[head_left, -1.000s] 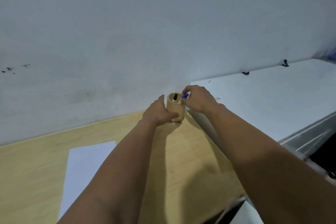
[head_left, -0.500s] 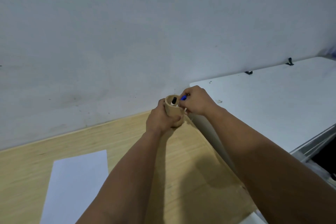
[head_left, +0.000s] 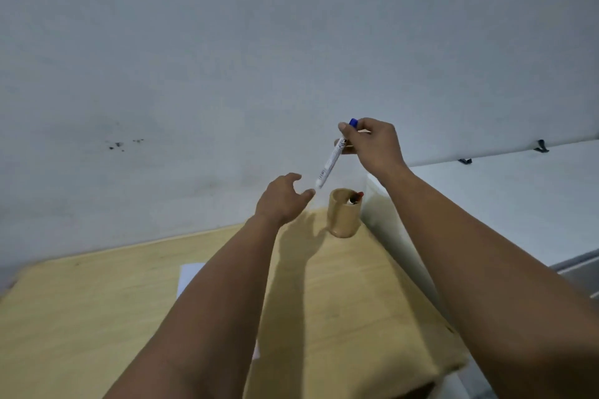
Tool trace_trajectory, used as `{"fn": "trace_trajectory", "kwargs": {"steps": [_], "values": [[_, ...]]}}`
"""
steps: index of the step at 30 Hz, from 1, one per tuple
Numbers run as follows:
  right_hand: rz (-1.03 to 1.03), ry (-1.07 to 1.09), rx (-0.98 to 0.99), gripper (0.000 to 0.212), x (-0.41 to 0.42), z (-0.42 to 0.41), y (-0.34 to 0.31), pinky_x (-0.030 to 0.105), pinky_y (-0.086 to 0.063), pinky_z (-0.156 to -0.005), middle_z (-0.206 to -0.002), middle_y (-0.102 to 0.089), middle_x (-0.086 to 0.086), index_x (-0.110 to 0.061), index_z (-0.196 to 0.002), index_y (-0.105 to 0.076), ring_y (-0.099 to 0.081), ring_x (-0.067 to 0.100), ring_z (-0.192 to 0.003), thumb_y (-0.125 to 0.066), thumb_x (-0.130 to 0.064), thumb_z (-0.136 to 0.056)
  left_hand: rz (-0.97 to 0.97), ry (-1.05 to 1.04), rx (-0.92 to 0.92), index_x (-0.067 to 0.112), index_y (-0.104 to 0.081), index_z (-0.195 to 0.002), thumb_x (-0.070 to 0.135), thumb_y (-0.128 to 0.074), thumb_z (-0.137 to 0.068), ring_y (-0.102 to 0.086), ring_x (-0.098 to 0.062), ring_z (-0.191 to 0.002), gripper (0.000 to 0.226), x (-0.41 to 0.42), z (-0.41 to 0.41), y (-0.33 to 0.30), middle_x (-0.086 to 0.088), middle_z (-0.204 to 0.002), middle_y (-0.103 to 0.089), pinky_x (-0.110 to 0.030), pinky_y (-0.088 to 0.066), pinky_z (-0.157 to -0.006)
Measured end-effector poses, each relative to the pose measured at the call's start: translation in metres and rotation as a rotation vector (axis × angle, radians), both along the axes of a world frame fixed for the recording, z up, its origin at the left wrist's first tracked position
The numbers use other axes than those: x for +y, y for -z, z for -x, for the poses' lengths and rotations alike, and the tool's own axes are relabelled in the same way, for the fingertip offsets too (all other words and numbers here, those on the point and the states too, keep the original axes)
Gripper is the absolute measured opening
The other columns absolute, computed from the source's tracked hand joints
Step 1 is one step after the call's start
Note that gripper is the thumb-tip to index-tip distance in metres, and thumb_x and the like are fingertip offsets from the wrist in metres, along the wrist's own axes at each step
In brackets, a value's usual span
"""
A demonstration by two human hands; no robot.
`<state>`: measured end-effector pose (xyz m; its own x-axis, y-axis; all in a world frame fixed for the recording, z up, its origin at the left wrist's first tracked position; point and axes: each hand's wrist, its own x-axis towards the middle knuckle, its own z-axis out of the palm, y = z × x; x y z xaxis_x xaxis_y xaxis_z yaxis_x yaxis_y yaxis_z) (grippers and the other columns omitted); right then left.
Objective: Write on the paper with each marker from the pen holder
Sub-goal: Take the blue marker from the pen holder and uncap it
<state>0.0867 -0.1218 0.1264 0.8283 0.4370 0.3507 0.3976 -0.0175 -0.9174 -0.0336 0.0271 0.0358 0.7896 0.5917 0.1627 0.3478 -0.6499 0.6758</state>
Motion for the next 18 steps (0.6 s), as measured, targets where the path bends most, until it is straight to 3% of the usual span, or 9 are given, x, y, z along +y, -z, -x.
{"fn": "trace_trajectory", "kwargs": {"steps": [3, 5, 7, 10, 13, 18], "values": [[-0.035, -0.149, 0.152, 0.034, 0.014, 0.055, 0.005, 0.021, -0.057, -0.055, -0.083, -0.064, 0.012, 0.003, -0.112, -0.074, -0.065, 0.020, -0.054, -0.067, -0.030, -0.105, -0.049, -0.067, -0.060, 0.020, -0.064, -0.135, 0.048, -0.060, -0.096, -0.064, -0.022, -0.121, 0.048, 0.016, 0.046, -0.023, -0.002, -0.141, -0.063, -0.038, -0.048, -0.103], [0.078, -0.238, 0.215, 0.031, 0.028, 0.088, 0.019, 0.022, -0.047, -0.049, -0.082, -0.053, 0.008, -0.009, -0.117, -0.077, -0.046, 0.017, -0.053, -0.062, -0.035, -0.107, -0.061, -0.113, -0.091, 0.018, -0.071, -0.123, 0.046, -0.056, -0.099, -0.064, -0.022, -0.119, 0.040, 0.027, 0.079, -0.029, -0.002, -0.132, -0.069, -0.036, -0.048, -0.100], [0.247, -0.340, 0.263, 0.025, 0.043, 0.117, 0.033, 0.024, -0.039, -0.048, -0.083, -0.049, 0.005, -0.012, -0.113, -0.074, -0.038, 0.016, -0.057, -0.057, -0.029, -0.107, -0.032, -0.167, -0.106, 0.012, -0.074, -0.109, 0.048, -0.050, -0.100, -0.067, -0.026, -0.110, 0.045, 0.038, 0.112, -0.030, -0.004, -0.115, -0.075, -0.037, -0.051, -0.094], [0.425, -0.520, 0.262, 0.018, 0.062, 0.155, 0.048, 0.025, -0.046, -0.052, -0.095, -0.060, 0.009, -0.007, -0.113, -0.072, -0.051, 0.017, -0.064, -0.057, -0.013, -0.105, 0.074, -0.234, -0.147, 0.009, -0.073, -0.090, 0.064, -0.040, -0.098, -0.072, -0.028, -0.090, 0.064, 0.053, 0.160, -0.025, -0.004, -0.094, -0.076, -0.043, -0.056, -0.088], [0.414, -0.651, 0.196, 0.023, 0.080, 0.181, 0.054, 0.023, -0.053, -0.059, -0.103, -0.075, 0.008, 0.000, -0.115, -0.078, -0.068, 0.011, -0.070, -0.074, -0.017, -0.099, 0.108, -0.274, -0.119, 0.010, -0.069, -0.074, 0.073, -0.035, -0.096, -0.067, -0.023, -0.073, 0.076, 0.064, 0.200, -0.022, -0.002, -0.078, -0.073, -0.039, -0.053, -0.078], [0.362, -0.733, 0.195, 0.019, 0.111, 0.212, 0.061, 0.025, -0.052, -0.060, -0.097, -0.077, 0.011, 0.000, -0.108, -0.081, -0.070, 0.011, -0.071, -0.080, -0.013, -0.094, 0.214, -0.225, -0.167, 0.006, -0.055, -0.067, 0.056, -0.045, -0.102, -0.044, -0.024, -0.061, 0.062, 0.080, 0.232, -0.016, -0.010, -0.066, -0.050, -0.035, -0.042, -0.063]]}}
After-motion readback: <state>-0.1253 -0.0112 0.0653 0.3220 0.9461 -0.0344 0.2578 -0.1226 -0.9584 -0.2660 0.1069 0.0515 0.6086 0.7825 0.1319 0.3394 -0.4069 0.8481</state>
